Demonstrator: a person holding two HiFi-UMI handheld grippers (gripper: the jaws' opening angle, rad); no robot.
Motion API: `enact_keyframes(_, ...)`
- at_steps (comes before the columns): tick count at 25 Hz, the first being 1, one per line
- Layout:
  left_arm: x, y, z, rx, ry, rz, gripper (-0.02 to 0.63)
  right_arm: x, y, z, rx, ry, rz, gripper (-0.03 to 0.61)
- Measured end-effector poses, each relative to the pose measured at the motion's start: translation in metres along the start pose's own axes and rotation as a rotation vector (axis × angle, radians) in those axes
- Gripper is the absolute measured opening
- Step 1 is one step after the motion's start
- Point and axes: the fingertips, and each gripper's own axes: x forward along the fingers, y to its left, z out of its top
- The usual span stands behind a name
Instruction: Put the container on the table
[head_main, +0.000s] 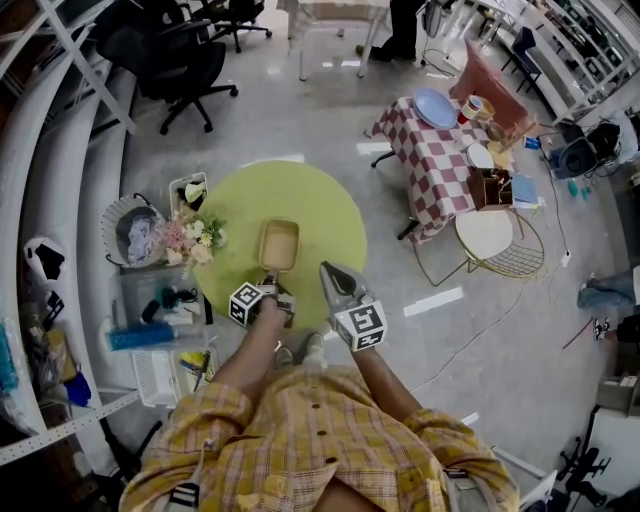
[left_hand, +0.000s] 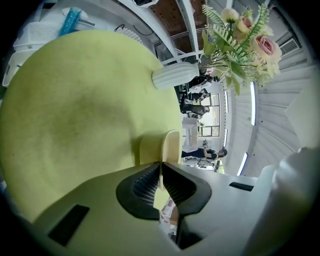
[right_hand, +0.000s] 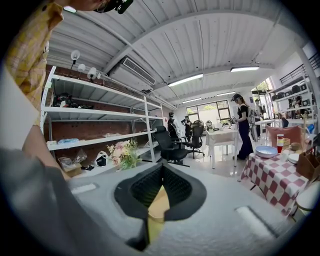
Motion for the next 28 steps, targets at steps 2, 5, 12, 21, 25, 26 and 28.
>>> enact_keyframes(2, 0.001, 0.002, 0.0, -0.001, 0.001, -0.004, 0.018, 0.0, 0.001, -0.002, -0.002, 0.006, 0.011, -0.003)
enact_keyframes(5, 0.001, 0.003, -0.003, -0.003, 0.009, -0.011, 0.018, -0.002, 0.0, -0.002, -0.003, 0.01, 0.016, -0.003)
enact_keyframes(12, 0.003, 0.006, -0.006, 0.007, 0.044, 0.004, 0.018, 0.0, 0.002, -0.002, 0.001, 0.006, 0.026, -0.003)
enact_keyframes(21, 0.002, 0.008, -0.008, 0.055, 0.071, 0.023, 0.032, 0.0, 0.0, 0.0, 0.007, 0.009, 0.023, -0.003)
enact_keyframes(25, -0.001, 0.013, -0.008, 0.056, 0.071, 0.036, 0.055, 0.0, 0.002, 0.0, 0.01, 0.006, 0.025, -0.003)
enact_keyframes(26, -0.002, 0.013, -0.008, 0.054, 0.07, 0.035, 0.057, -0.001, 0.004, 0.0, 0.008, 0.005, 0.03, -0.003)
enact_keyframes(28, -0.004, 0.011, -0.008, 0.052, 0.067, 0.031, 0.057, -0.002, 0.006, 0.0, 0.003, 0.003, 0.04, -0.003)
